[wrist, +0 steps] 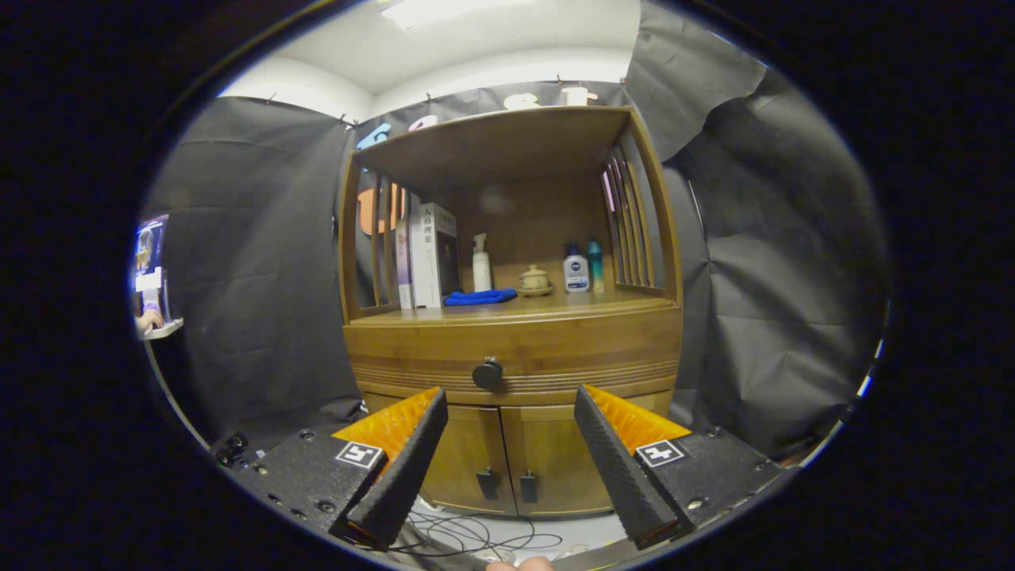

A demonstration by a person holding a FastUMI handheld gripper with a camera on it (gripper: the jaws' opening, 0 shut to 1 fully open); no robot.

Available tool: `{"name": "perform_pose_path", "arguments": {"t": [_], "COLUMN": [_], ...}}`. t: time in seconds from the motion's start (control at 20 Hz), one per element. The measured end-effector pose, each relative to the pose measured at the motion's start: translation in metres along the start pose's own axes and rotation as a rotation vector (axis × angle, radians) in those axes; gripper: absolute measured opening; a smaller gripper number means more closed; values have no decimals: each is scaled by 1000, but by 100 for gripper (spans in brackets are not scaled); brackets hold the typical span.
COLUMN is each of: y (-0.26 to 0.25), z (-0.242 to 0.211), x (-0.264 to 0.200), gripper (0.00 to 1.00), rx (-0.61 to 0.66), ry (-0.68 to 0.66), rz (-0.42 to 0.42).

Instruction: Pull open the drawer, take out the items inside it, and place them on the countertop above the cabinet.

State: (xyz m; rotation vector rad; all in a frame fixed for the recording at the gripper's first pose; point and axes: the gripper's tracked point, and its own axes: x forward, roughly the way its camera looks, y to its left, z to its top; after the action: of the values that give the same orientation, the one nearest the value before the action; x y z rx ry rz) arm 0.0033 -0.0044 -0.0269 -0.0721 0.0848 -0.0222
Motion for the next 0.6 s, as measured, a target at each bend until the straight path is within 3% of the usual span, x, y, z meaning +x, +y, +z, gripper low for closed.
{"name": "perform_pose_path", "arguments": {"t": [0.3, 0.6], "y": [22, 34], "z": [-10, -7], "x": [25, 90], "gripper": [100, 100], "rx": [-82, -162], "ry": [20, 12], "rz": [12, -21]}}
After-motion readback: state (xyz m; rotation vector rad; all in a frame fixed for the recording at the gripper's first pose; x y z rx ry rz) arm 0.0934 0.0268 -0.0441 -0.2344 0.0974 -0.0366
